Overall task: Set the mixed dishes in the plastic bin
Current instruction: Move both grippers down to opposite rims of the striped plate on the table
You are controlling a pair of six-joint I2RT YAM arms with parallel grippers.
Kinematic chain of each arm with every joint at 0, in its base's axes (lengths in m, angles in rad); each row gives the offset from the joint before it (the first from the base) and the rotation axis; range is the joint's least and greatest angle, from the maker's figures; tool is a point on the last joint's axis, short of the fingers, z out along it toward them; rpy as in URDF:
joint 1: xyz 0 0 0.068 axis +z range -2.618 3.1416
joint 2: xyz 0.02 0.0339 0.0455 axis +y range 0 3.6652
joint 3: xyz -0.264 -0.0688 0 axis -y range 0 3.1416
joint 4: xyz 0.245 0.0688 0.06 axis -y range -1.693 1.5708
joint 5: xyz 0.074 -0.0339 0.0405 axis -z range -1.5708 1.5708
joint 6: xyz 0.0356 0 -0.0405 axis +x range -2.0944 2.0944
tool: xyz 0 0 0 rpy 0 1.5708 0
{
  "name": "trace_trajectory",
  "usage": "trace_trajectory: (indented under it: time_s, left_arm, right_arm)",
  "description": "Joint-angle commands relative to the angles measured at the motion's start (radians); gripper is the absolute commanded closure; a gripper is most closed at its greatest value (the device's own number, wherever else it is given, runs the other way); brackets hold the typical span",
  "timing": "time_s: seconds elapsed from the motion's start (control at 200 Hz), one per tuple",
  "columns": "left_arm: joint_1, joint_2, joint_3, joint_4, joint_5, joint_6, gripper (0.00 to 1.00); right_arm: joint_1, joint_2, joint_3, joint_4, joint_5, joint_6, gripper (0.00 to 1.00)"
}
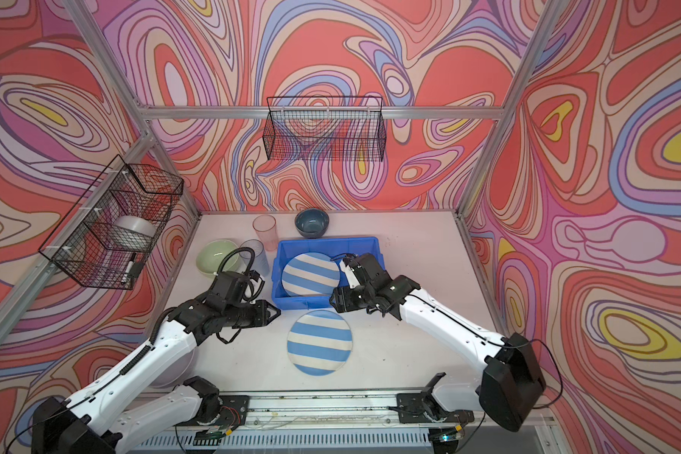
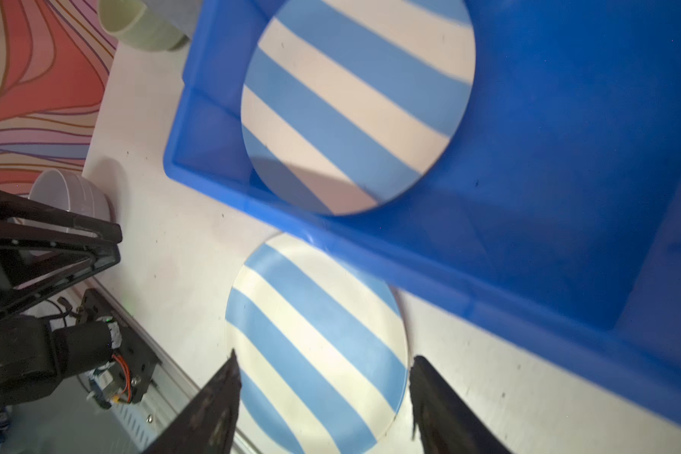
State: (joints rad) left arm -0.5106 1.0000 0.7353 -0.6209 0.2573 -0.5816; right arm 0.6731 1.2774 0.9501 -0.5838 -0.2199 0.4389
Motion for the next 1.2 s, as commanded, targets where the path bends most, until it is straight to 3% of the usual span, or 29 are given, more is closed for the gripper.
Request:
trace_trajectory:
  time_s: [0.0,0.21,0.476,0.676,1.192]
  left_arm:
    - [-0.060,-0.004,-0.080,0.047,-0.041,-0.072,0.76]
    - [-0.102,0.025,-0.189,0.128,-0.055,-0.081,0.80]
    - [-0.155,0.062,-0.276,0.279,-0.045,-0.114,0.86]
    - [-0.167,0.120,-0.290,0.328,-0.053,-0.130,0.89]
    - [-0.170,0.229,-0.318,0.397,-0.073,-0.160,0.96]
  right_arm:
    - [0.016,-0.099,-0.103,0.065,-0.038,0.090,0.36]
    - [0.045,-0.210,-0.300,0.115,0.047,0.221,0.48]
    - [0.045,-0.172,-0.475,0.331,0.024,0.295,0.54]
    - [0.045,-0.111,-0.528,0.468,0.018,0.346,0.57]
    - [0.045,0.034,-0.557,0.600,-0.051,0.351,0.59]
